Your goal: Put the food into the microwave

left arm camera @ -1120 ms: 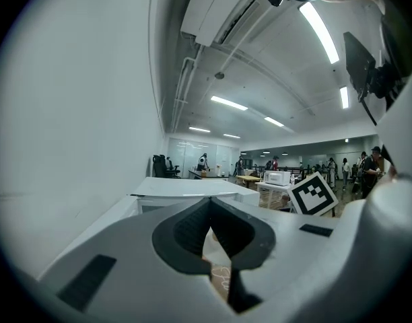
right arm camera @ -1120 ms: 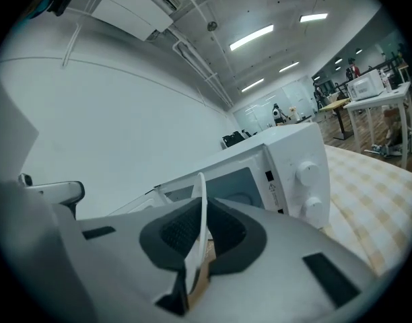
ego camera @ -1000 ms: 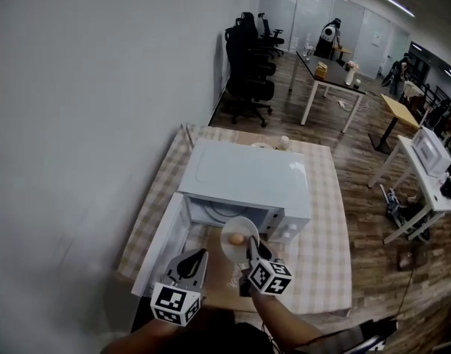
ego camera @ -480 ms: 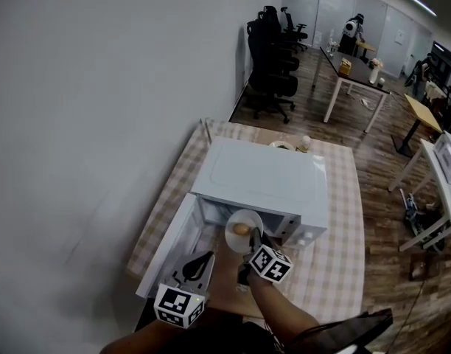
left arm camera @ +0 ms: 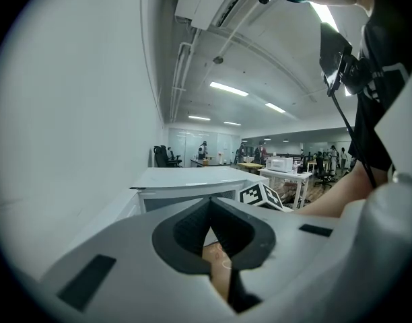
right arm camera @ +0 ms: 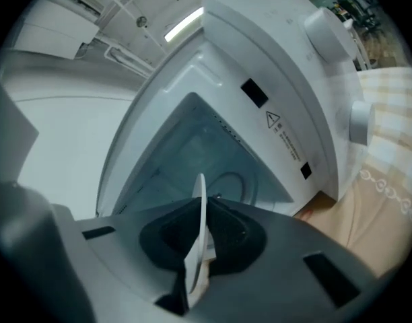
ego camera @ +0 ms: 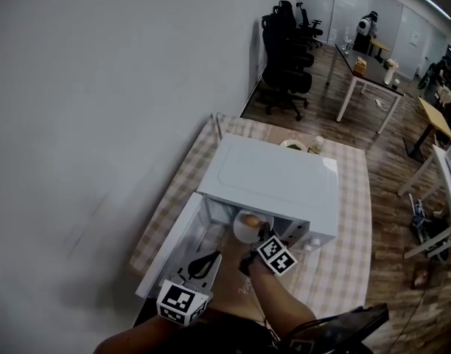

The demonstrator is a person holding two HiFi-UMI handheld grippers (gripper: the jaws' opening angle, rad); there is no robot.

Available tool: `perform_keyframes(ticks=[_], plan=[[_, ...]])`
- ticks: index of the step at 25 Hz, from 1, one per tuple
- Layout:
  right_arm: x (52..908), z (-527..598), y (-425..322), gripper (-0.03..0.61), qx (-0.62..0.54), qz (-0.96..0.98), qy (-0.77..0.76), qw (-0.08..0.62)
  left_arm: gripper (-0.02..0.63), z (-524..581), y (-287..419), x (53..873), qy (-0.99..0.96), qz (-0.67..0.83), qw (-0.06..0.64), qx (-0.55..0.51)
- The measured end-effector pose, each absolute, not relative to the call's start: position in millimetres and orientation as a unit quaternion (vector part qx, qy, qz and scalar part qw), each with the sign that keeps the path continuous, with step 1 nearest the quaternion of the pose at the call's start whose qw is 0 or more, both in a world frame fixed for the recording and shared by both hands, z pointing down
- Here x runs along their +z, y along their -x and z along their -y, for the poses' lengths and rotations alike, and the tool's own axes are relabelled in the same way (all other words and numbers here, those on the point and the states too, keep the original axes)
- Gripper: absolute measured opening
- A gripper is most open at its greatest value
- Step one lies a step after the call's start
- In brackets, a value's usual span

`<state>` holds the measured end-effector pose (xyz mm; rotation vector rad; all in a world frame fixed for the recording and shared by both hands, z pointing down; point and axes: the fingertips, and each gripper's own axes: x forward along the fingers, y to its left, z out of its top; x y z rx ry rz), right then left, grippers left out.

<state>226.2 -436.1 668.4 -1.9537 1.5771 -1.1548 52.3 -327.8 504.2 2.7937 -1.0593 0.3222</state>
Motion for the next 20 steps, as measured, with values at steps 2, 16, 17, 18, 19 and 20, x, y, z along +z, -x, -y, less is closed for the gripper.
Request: perform_keyframes(ticks=[2, 16, 17, 18, 19, 20], plan=[[672.8, 441.2, -229.1, 0.026, -0.42, -0.55, 0.693, 0.199, 0.008, 328.6, -52.6, 507.0, -0.926, 0.353, 0.077, 0.109], [712.1, 462.6, -239.5, 0.026, -0.473, -0.458, 0.701, 0.274, 0.008, 345.7, -47.3, 517.8, -0.918, 0.365, 0.089, 0.126], [714.2, 464.2, -240.4, 0.026, -0.472, -0.453, 0.703, 0.278, 0.008, 347.5, -46.6, 518.7, -0.917, 0.368, 0.095, 0.124], [716.0, 466.0, -241.3, 0.026, -0.471, -0.45, 0.705, 0.281, 0.008, 349.4, -46.0, 520.1, -0.915, 0.371, 0.103, 0.122], [717.7, 467.8, -242.1, 0.026, -0.469, -0.448, 0.707, 0.282, 0.008, 351.1, -45.3, 522.0, -0.913, 0.375, 0.11, 0.121], [719.3, 469.2, -243.1, 0.026, -0.467, -0.444, 0.709, 0.285, 0.008, 352.2, -44.7, 524.4, -0.911, 0.377, 0.115, 0.123]])
